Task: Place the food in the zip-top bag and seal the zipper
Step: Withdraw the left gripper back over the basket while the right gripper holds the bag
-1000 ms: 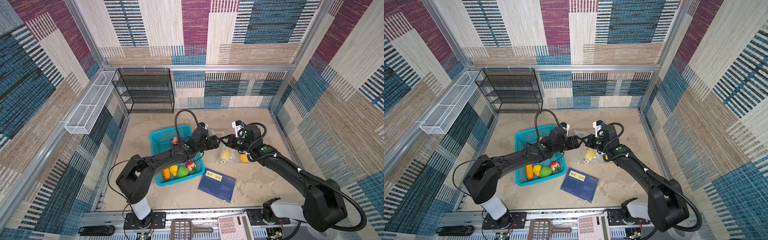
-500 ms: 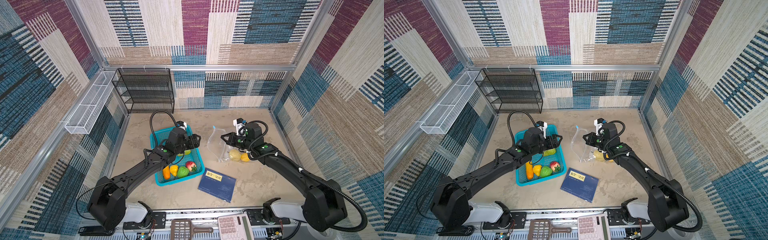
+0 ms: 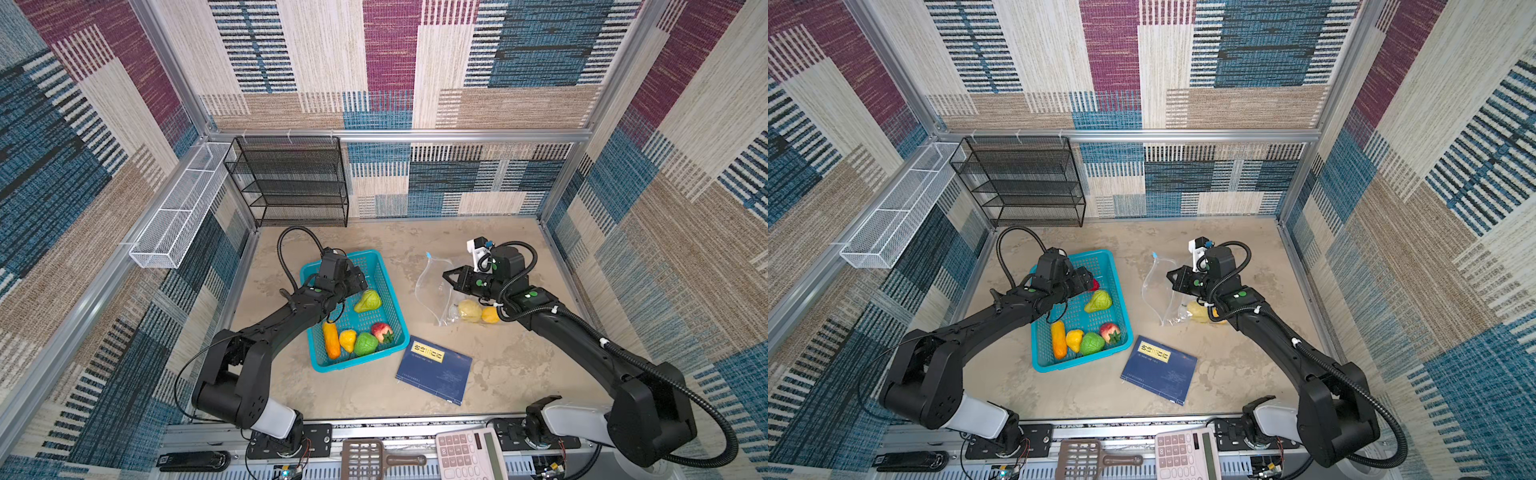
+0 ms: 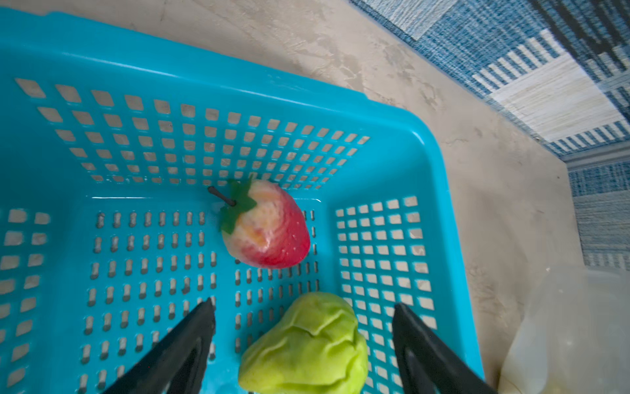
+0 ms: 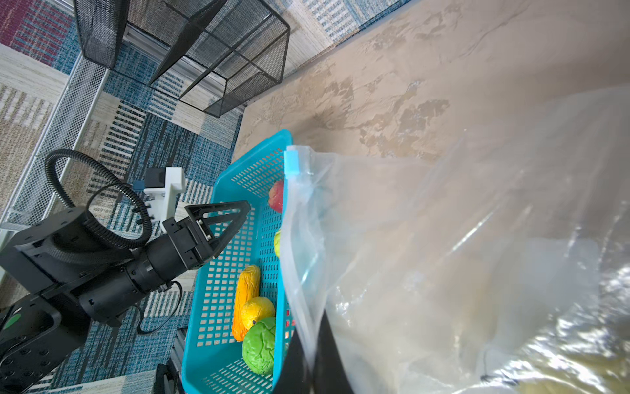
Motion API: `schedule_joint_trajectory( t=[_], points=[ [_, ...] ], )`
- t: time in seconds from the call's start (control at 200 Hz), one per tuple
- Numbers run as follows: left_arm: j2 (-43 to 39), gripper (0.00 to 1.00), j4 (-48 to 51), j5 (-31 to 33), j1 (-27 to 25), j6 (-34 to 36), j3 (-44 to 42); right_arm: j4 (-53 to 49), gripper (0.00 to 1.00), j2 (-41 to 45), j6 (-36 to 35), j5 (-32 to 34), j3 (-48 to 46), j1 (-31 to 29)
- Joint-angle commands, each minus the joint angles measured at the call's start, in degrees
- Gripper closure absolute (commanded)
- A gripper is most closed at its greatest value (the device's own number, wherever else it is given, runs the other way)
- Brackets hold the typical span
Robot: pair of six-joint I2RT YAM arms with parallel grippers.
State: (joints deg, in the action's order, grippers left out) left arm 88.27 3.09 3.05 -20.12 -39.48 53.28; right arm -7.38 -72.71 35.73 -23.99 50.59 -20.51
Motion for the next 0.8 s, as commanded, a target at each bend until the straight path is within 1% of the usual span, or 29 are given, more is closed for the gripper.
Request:
schedule_joint_trajectory(
  t=[0.0, 0.11, 0.295, 0.431, 0.646, 0.791],
  points=[
    [2.4, 0.16, -2.5, 1.6, 0.9, -2.2, 1.5, 0.2, 1.0, 0.2, -1.0, 0.5, -0.1, 0.0],
    [6.2, 0.16, -2.1, 2.5, 1.4, -1.8, 3.8, 0.2, 1.0, 0.1, -1.2, 0.5, -0.3, 0.0],
    [12.9, 0.16, -0.6, 0.6, 1.8, -1.0, 8.3, 0.1, 1.0, -0.5, -1.7, 0.4, -0.6, 0.0],
    [16.3, 0.16, 0.3, 0.5, 1.8, -0.8, 10.7, -0.1, 1.0, -0.1, -2.1, 0.8, -1.1, 0.1],
    [19.4, 0.17, 4.0, 1.6, 2.1, 1.6, 13.6, -0.7, 1.0, 0.4, -2.6, 2.6, -2.0, 0.2],
    [18.3, 0.19, 4.6, 3.7, 3.1, 1.9, 11.3, -0.5, 1.0, 0.3, -3.0, 2.9, -1.9, 0.4]
  ],
)
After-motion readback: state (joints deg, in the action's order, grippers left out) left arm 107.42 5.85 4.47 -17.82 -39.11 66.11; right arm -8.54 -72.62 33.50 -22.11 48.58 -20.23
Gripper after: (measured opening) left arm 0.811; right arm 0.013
